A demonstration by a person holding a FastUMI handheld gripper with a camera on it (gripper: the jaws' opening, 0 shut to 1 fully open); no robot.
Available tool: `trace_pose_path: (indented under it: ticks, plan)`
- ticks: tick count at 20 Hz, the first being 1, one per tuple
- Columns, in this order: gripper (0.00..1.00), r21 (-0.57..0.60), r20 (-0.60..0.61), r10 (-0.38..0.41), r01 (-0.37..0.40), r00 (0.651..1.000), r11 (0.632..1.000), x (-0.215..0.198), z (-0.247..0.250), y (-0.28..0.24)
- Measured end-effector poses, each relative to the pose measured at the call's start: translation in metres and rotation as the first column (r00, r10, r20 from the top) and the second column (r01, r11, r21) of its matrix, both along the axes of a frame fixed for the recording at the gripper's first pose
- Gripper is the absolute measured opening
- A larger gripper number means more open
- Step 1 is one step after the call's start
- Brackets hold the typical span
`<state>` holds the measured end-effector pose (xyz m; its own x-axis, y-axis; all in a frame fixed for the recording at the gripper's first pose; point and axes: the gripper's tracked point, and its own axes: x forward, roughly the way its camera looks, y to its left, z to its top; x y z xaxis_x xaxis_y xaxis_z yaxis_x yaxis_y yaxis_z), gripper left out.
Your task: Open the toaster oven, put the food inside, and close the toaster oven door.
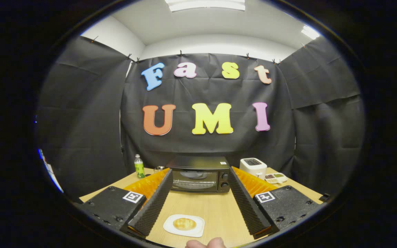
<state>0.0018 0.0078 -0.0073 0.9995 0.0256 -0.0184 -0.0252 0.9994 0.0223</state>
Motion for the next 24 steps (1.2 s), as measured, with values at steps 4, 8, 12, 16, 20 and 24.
trace_pose_path:
  ticks: [4, 8, 12, 16, 20, 24]
  plan:
    - [1.0, 0.0, 0.001, 0.003, -0.003, 1.0, 1.0, -0.002, 0.0, 0.0]
    - [1.0, 0.019, 0.001, -0.019, 0.019, 1.0, 1.0, 0.0, -0.001, -0.006]
    - [1.0, 0.03, -0.009, -0.036, 0.037, 0.999, 0.999, 0.008, -0.008, -0.008]
    - [1.0, 0.022, -0.019, -0.021, 0.022, 1.0, 1.0, 0.027, -0.02, 0.001]
    - [1.0, 0.05, -0.021, -0.04, 0.041, 0.999, 0.998, 0.055, -0.025, -0.007]
    - [1.0, 0.105, -0.01, -0.058, 0.059, 0.998, 0.993, 0.094, -0.022, -0.009]
